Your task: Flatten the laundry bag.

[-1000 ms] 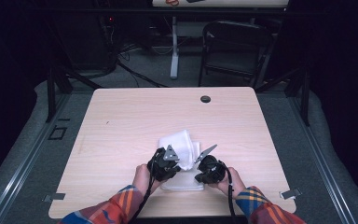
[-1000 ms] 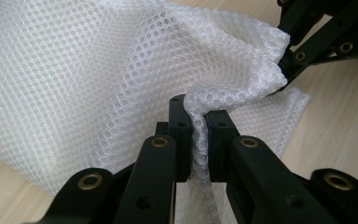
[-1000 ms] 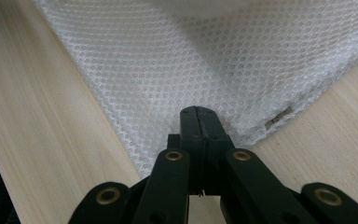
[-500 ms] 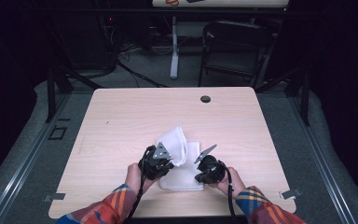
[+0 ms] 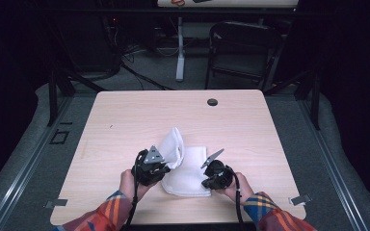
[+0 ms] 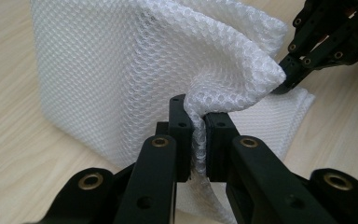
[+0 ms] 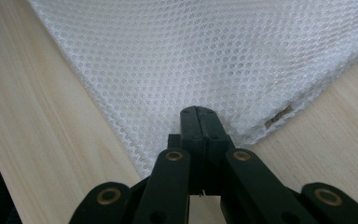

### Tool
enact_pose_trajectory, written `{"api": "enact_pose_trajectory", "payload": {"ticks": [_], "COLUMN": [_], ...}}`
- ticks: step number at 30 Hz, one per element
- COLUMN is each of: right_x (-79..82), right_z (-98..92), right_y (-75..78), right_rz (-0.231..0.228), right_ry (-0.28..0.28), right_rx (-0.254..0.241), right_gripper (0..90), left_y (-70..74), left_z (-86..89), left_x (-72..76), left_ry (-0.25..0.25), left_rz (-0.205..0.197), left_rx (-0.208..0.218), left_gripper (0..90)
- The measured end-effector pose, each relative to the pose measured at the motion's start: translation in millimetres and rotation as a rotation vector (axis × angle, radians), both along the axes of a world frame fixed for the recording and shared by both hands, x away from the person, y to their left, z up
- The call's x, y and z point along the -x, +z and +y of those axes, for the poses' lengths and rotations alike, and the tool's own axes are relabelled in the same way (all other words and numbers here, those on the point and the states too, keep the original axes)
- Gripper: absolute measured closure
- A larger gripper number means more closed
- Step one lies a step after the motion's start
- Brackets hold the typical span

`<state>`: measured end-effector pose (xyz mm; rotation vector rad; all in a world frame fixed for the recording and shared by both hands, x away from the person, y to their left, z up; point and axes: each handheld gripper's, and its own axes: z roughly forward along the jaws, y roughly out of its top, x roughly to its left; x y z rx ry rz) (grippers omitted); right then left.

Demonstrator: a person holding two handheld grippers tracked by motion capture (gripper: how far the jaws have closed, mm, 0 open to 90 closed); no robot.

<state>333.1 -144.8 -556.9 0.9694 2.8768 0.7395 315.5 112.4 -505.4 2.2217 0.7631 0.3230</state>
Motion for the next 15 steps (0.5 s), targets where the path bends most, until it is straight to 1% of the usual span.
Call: {"api": "enact_pose_trajectory", "payload": {"ticks": [1, 3, 5, 8, 9, 11, 12, 13, 15], "right_x": [-0.3, 0.5, 0.7, 1.0, 1.1, 2.3, 2.2, 2.2, 2.5], "right_z": [0.2, 0.9, 1.4, 1.7, 1.7, 3.1, 3.3, 3.5, 3.2], "right_y": [0.1, -0.2, 0.2, 0.4, 0.3, -0.1, 0.6, 0.6, 0.6], "right_rz": [0.000, -0.003, -0.004, -0.007, -0.008, -0.016, -0.018, -0.020, -0.019], "right_ry": [0.006, -0.001, 0.003, 0.006, 0.005, -0.001, 0.012, 0.015, 0.010], "right_rx": [0.003, 0.000, 0.006, 0.009, 0.009, 0.005, 0.018, 0.019, 0.018], "right_gripper": [90.0, 90.0, 90.0, 90.0, 90.0, 90.0, 90.0, 90.0, 90.0], "left_y": [0.2, 1.4, 2.0, 1.4, 0.5, 1.0, 1.3, 1.3, 1.3], "left_z": [4.5, 8.4, 11.7, 18.0, 19.0, 22.4, 23.9, 25.7, 30.0], "left_x": [1.3, 2.2, 3.8, 5.4, 5.7, 6.2, 6.5, 7.0, 7.1], "left_ry": [0.007, 0.007, 0.020, 0.022, 0.030, 0.035, 0.041, 0.050, 0.056], "left_rz": [0.004, 0.011, 0.014, 0.025, 0.022, 0.022, 0.018, 0.021, 0.024], "left_rx": [0.004, -0.005, 0.004, -0.005, -0.009, -0.004, -0.005, 0.000, 0.008], "left_gripper": [83.8, 83.8, 83.7, 83.7, 83.8, 83.8, 83.8, 83.8, 83.8]}}
